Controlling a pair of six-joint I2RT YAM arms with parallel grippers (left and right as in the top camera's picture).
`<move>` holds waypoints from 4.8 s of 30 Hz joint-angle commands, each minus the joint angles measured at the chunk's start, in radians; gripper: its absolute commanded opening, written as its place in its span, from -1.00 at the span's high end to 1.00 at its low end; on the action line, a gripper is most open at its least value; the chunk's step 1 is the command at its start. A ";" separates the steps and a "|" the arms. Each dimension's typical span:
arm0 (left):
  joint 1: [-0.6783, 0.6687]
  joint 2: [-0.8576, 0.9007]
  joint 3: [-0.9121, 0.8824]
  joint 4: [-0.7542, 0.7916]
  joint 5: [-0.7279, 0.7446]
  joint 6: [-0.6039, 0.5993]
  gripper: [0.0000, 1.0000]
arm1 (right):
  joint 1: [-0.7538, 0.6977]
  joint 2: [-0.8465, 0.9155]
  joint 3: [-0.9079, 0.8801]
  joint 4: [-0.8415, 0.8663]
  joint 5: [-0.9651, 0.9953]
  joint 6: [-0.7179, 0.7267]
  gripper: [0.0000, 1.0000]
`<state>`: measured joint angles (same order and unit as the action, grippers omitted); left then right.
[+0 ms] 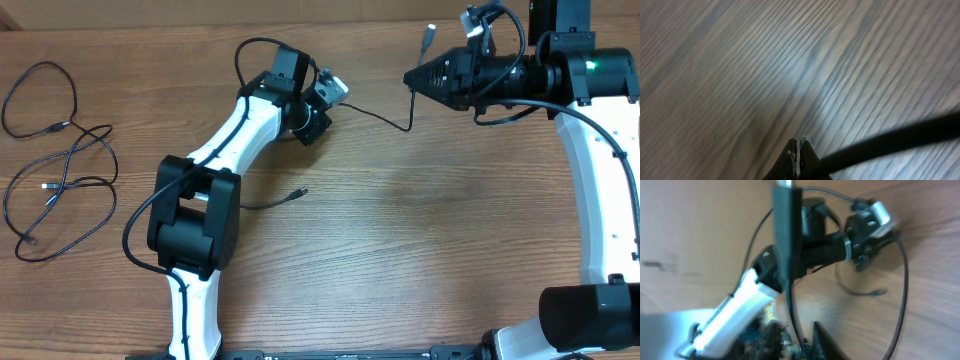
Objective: Untangle cables
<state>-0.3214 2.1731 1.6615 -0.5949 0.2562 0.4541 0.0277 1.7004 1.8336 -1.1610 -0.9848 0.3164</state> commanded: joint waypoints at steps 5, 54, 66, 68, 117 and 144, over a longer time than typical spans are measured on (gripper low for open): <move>0.085 -0.222 0.090 -0.072 -0.057 -0.248 0.92 | 0.005 -0.028 0.033 -0.006 0.290 -0.002 -0.35; 0.710 -0.353 0.066 -0.369 -0.664 -0.665 -0.99 | 0.005 0.021 0.031 -0.151 0.408 -0.063 -0.79; 0.707 -0.544 0.171 -0.375 -0.420 -0.660 -0.99 | 0.010 0.020 0.031 -0.153 0.408 -0.146 -0.83; 0.707 -0.616 0.188 -0.375 -0.322 -0.660 -0.99 | 0.015 0.017 0.032 -0.164 0.409 -0.195 -1.00; 0.706 -0.858 0.195 -0.624 0.383 -0.671 -0.99 | 0.024 -0.434 0.157 -0.351 0.791 -0.191 -1.00; 0.706 -0.582 0.195 -0.624 0.382 -0.671 -0.99 | 0.023 -1.244 -1.373 1.060 0.777 -0.188 -1.00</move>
<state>0.3820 1.5616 1.8572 -1.2194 0.6353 -0.2085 0.0467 0.5228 0.5510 -0.1478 -0.2062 0.1299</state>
